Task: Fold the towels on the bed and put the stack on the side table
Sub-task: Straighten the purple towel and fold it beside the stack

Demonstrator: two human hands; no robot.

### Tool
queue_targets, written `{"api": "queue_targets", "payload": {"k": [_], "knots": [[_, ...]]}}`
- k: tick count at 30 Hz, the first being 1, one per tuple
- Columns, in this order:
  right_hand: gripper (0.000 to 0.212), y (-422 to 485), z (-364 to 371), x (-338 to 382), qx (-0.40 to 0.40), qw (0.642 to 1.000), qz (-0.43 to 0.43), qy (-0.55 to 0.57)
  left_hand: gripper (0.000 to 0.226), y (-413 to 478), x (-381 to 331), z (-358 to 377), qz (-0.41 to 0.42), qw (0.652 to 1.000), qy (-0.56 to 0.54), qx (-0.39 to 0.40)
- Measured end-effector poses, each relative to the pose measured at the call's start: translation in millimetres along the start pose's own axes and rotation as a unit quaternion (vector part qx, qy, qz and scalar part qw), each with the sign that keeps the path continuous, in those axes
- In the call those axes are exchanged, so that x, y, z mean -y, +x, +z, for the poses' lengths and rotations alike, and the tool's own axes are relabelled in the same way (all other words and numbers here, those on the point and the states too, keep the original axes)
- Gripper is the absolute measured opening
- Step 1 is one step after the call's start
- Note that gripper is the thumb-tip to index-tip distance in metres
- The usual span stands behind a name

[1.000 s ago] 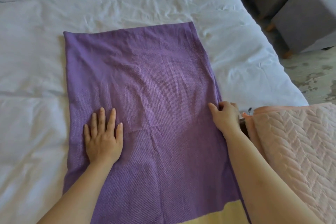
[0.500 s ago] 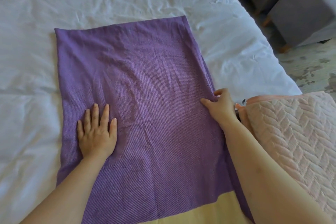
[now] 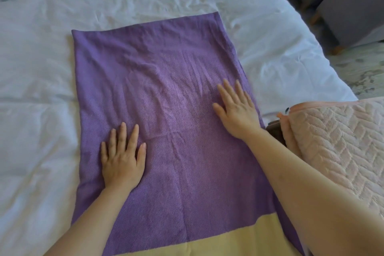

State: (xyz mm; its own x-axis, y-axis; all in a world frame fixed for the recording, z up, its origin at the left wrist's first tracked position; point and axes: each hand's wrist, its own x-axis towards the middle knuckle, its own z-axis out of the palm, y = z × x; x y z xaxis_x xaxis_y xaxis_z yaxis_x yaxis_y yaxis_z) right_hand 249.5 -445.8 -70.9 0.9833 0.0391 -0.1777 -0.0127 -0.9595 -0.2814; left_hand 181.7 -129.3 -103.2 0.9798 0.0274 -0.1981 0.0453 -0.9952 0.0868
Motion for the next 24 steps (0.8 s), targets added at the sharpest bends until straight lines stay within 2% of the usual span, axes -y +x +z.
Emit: {"api": "queue_targets", "payload": {"k": [2, 5, 6, 8, 10, 12, 15, 18, 21, 24], "knots": [[0.065, -14, 19, -9, 0.052, 0.996, 0.039, -0.057, 0.066, -9, 4, 1, -0.013, 1.000, 0.012, 0.012], [0.063, -33, 26, -10, 0.011, 0.986, 0.151, -0.063, 0.069, -21, 10, -4, -0.055, 0.997, 0.025, 0.040], [0.062, -40, 26, -5, -0.020, 0.987, 0.152, -0.045, 0.070, -26, 10, -7, -0.066, 0.997, 0.020, 0.047], [0.061, -64, 29, 8, -0.038, 0.996, 0.085, 0.007, 0.071, -45, 8, -13, -0.061, 0.997, 0.005, 0.053], [0.061, -105, 40, 15, 0.016, 1.000, 0.022, 0.002, 0.071, -71, 9, -15, -0.040, 0.998, 0.004, 0.054], [0.061, -143, 50, 7, 0.053, 0.996, 0.059, -0.033, 0.071, -102, 20, -13, -0.051, 0.997, 0.003, 0.059], [0.061, -178, 53, -5, 0.032, 0.986, 0.154, -0.050, 0.071, -144, 39, -6, -0.092, 0.995, -0.023, 0.043], [0.061, -206, 51, -4, 0.021, 0.984, 0.176, -0.034, 0.068, -171, 46, -4, -0.116, 0.990, -0.075, 0.008], [0.057, -241, 49, 1, -0.033, 0.970, 0.227, 0.076, 0.062, -184, 53, -3, -0.149, 0.977, -0.139, -0.056], [0.045, -280, 48, 2, -0.123, 0.934, 0.300, 0.148, 0.064, -192, 67, -7, -0.215, 0.950, -0.225, -0.037]]}}
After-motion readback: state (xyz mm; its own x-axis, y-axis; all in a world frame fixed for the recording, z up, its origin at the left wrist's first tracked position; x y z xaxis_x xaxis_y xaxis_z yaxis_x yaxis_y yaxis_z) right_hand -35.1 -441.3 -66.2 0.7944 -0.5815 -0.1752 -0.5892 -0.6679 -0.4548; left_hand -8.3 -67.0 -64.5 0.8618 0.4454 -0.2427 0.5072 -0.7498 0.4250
